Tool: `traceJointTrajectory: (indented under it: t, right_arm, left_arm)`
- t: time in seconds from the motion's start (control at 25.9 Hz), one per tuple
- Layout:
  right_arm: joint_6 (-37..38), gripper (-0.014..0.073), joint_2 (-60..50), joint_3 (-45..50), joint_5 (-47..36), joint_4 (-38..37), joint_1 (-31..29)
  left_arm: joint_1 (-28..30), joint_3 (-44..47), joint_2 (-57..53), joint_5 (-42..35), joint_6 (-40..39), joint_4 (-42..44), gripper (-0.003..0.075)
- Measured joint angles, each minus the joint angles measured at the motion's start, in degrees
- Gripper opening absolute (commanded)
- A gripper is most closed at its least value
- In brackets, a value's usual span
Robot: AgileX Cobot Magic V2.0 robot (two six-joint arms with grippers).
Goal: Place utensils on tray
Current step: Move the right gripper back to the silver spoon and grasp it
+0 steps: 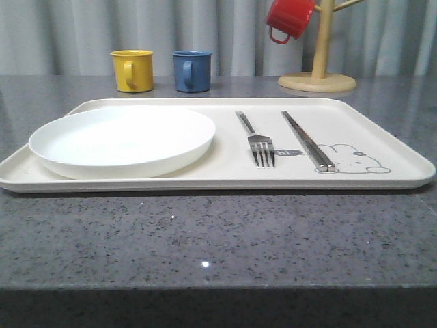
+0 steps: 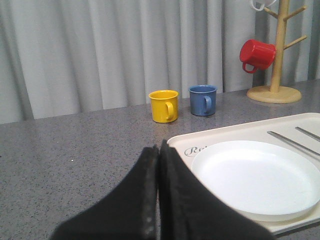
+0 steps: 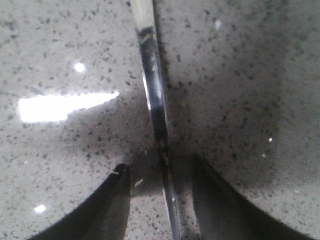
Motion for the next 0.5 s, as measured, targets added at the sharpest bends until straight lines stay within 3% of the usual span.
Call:
traceJointTrajectory:
  t: [0.08, 0.31, 0.5]
  right_arm:
    - [0.0, 0.0314, 0.1, -0.1, 0.0, 0.0, 0.0]
    - [-0.1, 0.0073, 0.2, -0.1, -0.2, -0.8, -0.1]
    - [-0.1, 0.0068, 0.2, -0.1, -0.5, -1.3, -0.3]
  left_arm:
    - [0.0, 0.0, 0.0, 0.0, 0.0, 0.0, -0.0018]
    - [0.0, 0.0, 0.0, 0.0, 0.0, 0.0, -0.0018]
    - [0.0, 0.0, 0.0, 0.0, 0.0, 0.0, -0.0018]
